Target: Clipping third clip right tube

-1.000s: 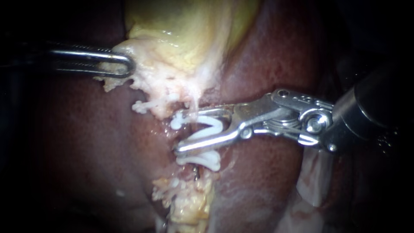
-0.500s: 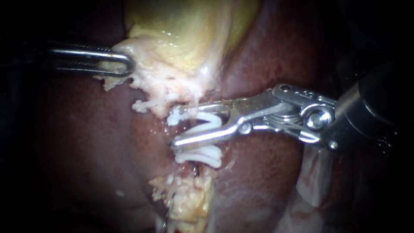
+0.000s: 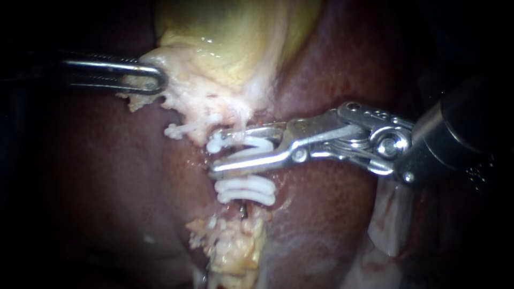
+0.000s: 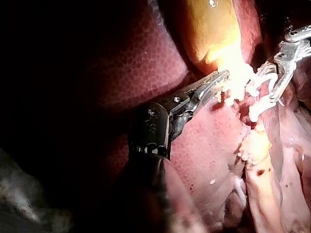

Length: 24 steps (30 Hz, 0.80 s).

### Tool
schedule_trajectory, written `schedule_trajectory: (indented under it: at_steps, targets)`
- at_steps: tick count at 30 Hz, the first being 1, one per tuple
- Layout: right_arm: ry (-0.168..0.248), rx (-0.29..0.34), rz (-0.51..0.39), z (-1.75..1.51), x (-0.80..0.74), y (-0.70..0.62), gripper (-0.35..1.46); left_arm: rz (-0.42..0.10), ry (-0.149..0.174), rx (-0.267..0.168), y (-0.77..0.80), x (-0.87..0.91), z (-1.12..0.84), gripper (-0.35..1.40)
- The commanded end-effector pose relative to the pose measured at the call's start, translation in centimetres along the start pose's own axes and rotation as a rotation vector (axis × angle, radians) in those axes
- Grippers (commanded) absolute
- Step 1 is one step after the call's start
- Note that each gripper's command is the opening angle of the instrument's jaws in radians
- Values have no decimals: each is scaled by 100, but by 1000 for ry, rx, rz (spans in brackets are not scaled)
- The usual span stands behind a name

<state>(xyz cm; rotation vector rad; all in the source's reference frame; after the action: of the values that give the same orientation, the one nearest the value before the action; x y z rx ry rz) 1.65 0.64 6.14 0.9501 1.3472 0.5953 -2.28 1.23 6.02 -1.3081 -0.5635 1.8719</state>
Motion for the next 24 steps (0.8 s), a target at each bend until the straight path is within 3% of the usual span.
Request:
schedule_trajectory:
  at_steps: [1, 24]
  targets:
    - [0, 0, 0, 0, 0, 0, 21, 0, 0, 0, 0, 0, 0, -35]
    - [8, -6, 58, -4, -1, 10, -14, 0, 0, 1, -1, 0, 0, -35]
